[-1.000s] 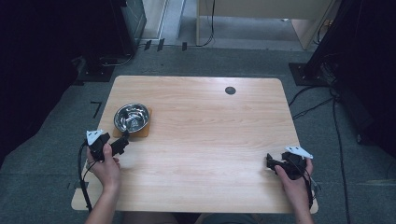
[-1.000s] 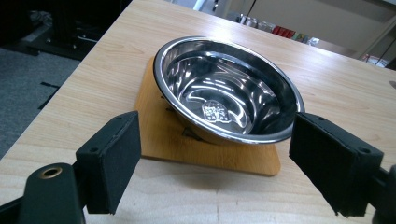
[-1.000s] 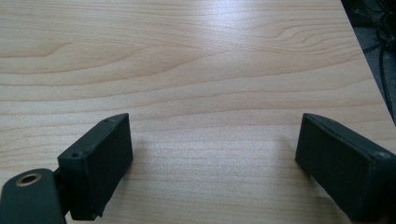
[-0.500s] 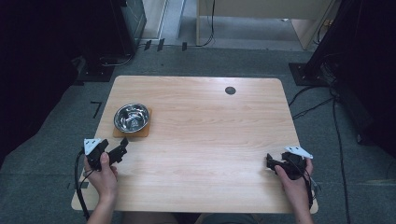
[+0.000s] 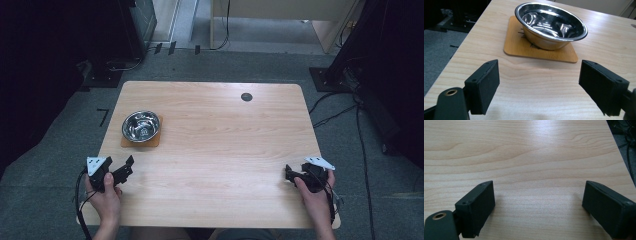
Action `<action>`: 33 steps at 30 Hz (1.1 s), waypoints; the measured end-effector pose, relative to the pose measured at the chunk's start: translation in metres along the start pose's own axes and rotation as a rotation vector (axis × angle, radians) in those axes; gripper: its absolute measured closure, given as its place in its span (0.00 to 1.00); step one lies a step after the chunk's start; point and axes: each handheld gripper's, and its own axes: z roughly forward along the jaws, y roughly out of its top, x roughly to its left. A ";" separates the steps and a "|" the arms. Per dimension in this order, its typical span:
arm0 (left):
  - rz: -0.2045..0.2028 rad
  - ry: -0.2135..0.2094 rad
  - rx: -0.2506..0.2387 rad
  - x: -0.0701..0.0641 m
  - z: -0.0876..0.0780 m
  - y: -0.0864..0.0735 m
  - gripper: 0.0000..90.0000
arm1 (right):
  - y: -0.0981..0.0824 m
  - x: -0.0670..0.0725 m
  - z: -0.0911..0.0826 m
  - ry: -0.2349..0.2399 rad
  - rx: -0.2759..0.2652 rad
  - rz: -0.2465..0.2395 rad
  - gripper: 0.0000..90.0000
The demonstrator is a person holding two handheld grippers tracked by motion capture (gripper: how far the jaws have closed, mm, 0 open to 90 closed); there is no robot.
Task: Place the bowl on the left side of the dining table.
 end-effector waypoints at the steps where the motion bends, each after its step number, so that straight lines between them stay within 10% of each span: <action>1: 0.013 0.007 -0.001 0.001 -0.002 -0.001 0.19 | 0.000 0.000 0.000 0.000 0.000 0.001 0.12; 33: 0.051 0.037 0.067 0.033 -0.025 -0.023 0.19 | 0.000 0.000 0.000 0.000 -0.001 0.002 0.12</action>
